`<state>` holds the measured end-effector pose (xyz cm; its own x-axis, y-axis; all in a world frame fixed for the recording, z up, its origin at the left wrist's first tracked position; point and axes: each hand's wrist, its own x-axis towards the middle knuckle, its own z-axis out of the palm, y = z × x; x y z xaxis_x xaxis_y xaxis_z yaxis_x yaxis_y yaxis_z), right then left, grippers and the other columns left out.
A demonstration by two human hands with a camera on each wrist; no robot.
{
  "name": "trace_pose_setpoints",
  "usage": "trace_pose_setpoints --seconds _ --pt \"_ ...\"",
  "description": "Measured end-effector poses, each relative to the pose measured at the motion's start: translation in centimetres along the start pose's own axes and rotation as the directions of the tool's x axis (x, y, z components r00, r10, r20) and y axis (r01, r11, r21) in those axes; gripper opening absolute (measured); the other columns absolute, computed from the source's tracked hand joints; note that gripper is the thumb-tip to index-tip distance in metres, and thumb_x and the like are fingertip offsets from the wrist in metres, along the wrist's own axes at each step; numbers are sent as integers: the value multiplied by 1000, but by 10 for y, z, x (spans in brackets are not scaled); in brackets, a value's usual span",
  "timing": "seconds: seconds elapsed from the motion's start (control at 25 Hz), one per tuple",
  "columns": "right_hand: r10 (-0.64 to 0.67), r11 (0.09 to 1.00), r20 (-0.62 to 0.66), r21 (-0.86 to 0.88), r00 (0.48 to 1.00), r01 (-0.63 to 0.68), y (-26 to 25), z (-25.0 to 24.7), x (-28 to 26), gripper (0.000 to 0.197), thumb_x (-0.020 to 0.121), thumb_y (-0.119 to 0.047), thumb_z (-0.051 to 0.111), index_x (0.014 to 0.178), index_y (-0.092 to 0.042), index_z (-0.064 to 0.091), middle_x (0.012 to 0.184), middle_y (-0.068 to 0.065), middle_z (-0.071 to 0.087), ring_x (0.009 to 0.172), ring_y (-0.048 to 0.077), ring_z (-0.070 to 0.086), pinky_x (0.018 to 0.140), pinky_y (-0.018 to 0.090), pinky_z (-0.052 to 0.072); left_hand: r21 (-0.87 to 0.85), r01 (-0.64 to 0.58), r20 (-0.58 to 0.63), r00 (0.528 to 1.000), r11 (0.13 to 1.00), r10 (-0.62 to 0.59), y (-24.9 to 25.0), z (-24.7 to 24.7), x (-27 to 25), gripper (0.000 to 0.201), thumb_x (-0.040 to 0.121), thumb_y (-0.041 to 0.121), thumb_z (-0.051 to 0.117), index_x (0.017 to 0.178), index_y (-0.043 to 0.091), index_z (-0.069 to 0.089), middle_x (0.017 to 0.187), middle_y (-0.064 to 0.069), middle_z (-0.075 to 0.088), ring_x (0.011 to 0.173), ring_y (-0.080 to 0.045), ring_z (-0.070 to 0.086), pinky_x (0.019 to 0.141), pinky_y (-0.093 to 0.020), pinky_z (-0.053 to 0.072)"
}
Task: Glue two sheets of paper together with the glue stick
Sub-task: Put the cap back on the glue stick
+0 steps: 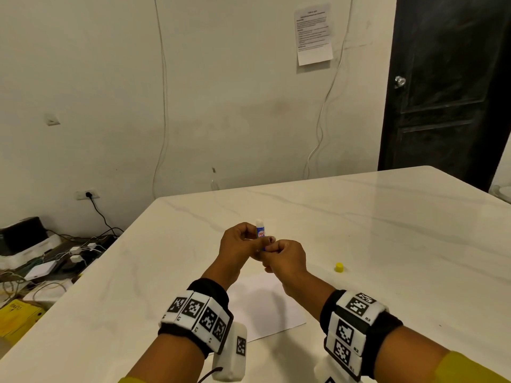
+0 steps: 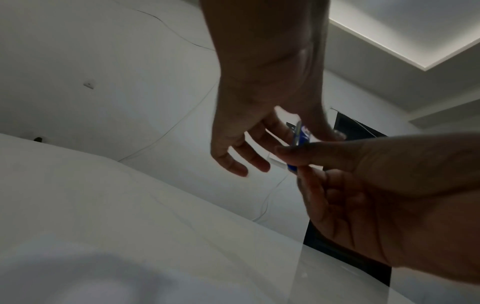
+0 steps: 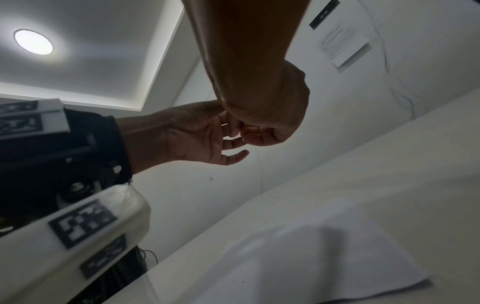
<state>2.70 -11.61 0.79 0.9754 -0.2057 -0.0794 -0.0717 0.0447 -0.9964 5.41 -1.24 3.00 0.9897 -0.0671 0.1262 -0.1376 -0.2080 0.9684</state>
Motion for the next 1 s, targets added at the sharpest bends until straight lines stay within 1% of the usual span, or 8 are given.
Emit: trace_pose_setpoints --seconds 0.08,0.16,0.36,0.48,0.6,0.68,0.84,1.0 --pt "33 999 7 28 999 -33 -1 -4 3 15 75 -8 76 79 -1 64 63 4 61 56 13 59 52 20 49 -70 37 161 987 997 -25 3 -3 -2 20 88 13 61 109 12 62 101 -2 68 94 -11 64 72 -17 52" --pt "59 998 50 18 997 -60 -2 -5 2 17 75 -13 77 75 -3 63 63 4 60 56 13 57 52 19 49 -73 40 234 972 996 -22 2 -6 -1 27 94 13 52 120 12 58 104 2 67 94 -3 64 71 -13 52" --pt "22 1000 -1 -13 1000 -22 2 -3 1 22 71 -10 80 82 3 65 64 5 60 56 14 57 52 21 47 -131 -4 23 1000 991 7 3 -1 -3 18 79 -7 66 91 8 64 65 6 73 62 0 70 56 -7 49" --pt "-13 997 -57 -74 998 8 5 0 2 21 70 -12 81 75 -5 62 68 4 62 58 16 58 57 26 52 -125 -27 -116 993 992 12 2 4 -1 27 68 -7 77 78 10 58 64 -3 68 63 -13 68 63 -18 50" --pt "-47 992 -89 -121 995 36 5 7 0 25 70 -16 81 67 -14 57 72 5 64 67 21 61 71 36 56 -65 -31 -219 976 997 16 1 12 -2 34 66 4 82 73 14 50 64 -3 54 60 -14 55 57 -16 47" --pt "-54 993 -84 -113 995 44 3 5 0 24 71 -16 81 66 -13 57 70 5 63 66 21 61 68 34 55 -106 -1 -148 989 994 -14 0 12 -2 27 74 10 77 87 15 54 76 -3 59 74 -17 59 64 -18 49" --pt "-13 998 2 -68 1000 13 -2 -8 3 18 71 -11 80 75 -5 63 63 3 60 56 14 56 53 21 48 -106 37 215 977 994 -14 -1 0 -5 28 95 11 50 122 10 57 105 -5 68 103 -19 64 93 -30 48" --pt "3 996 -9 -89 1000 -4 1 -8 3 24 71 -10 80 66 -13 57 65 3 60 58 15 57 56 24 50 -112 -12 42 999 994 17 -1 6 -6 16 85 1 62 99 6 66 82 -3 71 71 -1 70 68 -10 51"
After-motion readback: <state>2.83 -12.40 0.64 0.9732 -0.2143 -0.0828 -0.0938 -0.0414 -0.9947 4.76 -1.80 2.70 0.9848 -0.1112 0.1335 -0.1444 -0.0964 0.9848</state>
